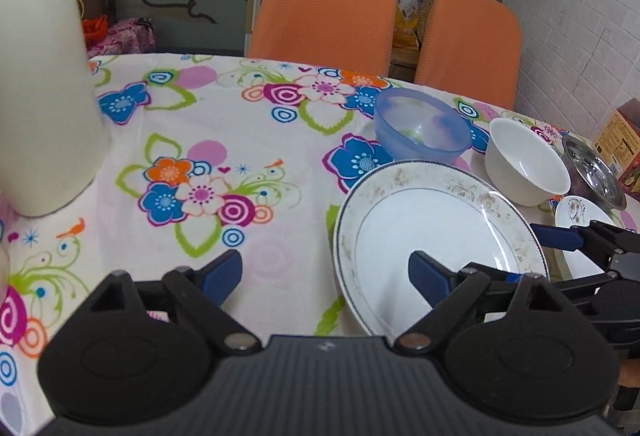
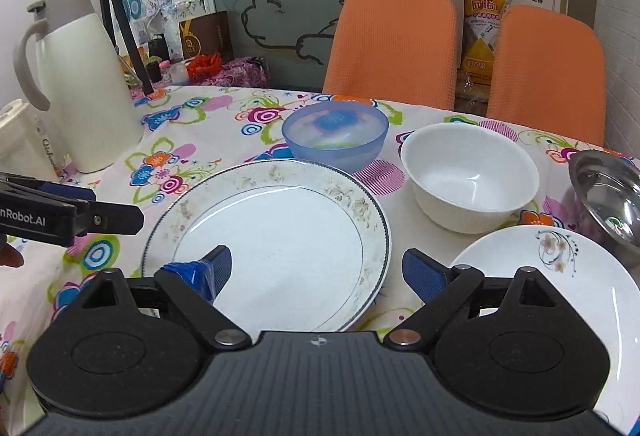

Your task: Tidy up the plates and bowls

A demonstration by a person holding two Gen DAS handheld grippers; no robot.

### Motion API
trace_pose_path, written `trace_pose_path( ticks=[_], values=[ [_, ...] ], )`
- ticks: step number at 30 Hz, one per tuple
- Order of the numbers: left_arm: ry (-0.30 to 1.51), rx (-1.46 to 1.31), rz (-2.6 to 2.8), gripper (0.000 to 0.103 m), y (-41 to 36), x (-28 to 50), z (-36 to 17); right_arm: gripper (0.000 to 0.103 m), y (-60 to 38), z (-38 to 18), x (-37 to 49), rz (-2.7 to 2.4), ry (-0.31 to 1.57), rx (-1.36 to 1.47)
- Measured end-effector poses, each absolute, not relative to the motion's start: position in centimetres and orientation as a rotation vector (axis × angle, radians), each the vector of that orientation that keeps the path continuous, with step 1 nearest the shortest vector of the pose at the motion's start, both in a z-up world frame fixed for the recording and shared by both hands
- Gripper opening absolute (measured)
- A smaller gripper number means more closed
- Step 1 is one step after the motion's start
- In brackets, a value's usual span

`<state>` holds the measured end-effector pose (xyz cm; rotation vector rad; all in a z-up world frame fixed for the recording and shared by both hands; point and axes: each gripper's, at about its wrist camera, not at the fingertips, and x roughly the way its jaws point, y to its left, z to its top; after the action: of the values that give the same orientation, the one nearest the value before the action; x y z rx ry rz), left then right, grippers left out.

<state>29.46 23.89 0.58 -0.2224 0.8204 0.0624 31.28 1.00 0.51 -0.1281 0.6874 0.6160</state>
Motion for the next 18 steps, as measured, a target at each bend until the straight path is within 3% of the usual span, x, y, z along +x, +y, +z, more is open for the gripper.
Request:
trace_pose_path(
  ticks=[18],
  values=[
    [0.864, -0.182, 0.062, 0.09, 23.7, 31.3, -0.9, 0.082, 3.4, -1.1, 32.9, 0.662, 0.727, -0.094]
  ],
)
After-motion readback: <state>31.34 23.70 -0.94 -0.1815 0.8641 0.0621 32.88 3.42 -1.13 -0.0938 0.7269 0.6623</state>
